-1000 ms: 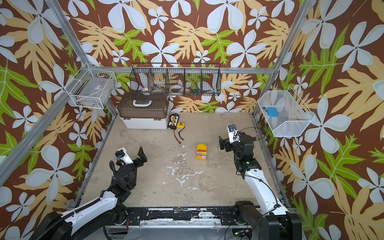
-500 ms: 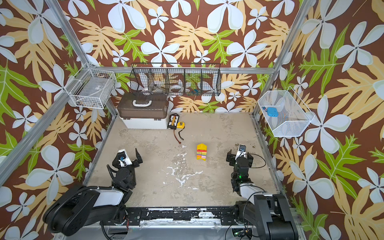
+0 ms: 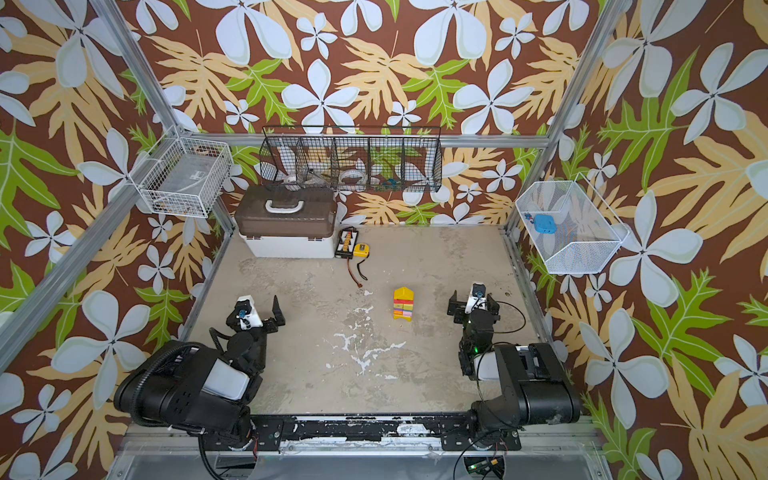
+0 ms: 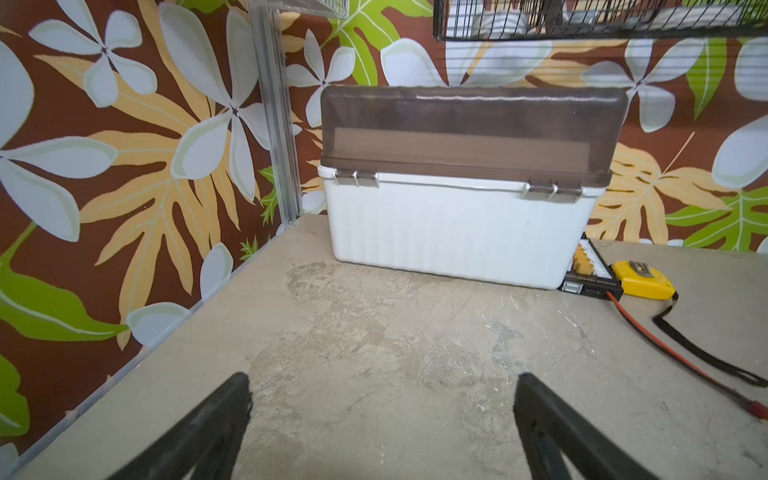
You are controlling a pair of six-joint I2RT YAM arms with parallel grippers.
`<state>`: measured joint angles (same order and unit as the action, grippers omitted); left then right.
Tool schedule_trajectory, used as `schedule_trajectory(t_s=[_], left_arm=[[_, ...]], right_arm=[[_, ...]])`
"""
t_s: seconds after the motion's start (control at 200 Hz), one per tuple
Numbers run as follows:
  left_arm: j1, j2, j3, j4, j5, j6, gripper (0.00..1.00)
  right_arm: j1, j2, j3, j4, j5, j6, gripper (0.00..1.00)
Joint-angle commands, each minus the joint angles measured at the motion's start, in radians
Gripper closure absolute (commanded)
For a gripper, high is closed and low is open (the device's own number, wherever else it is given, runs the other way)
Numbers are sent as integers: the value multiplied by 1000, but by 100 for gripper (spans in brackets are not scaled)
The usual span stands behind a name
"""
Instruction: Build the wood block tower
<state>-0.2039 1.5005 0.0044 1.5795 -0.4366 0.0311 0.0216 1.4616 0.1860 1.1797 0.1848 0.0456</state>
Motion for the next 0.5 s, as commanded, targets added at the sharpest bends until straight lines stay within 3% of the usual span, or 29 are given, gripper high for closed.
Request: schedule_trajectory(t_s=[0.0,0.065,0.13,0.495], left_arm=[[21,-33,16,-16,6,-32,0],[67,-47,100,-205,122,-51,0],[97,-34,132,-227,175,-58,0],[126,-43,139,-257,205,-85,0]], right_arm=[[3,0,3,33,5,-3,0],[2,1,3,34,5,-3,0],[2,1,2,34,5,-3,0],[3,1,2,34,5,-3,0]])
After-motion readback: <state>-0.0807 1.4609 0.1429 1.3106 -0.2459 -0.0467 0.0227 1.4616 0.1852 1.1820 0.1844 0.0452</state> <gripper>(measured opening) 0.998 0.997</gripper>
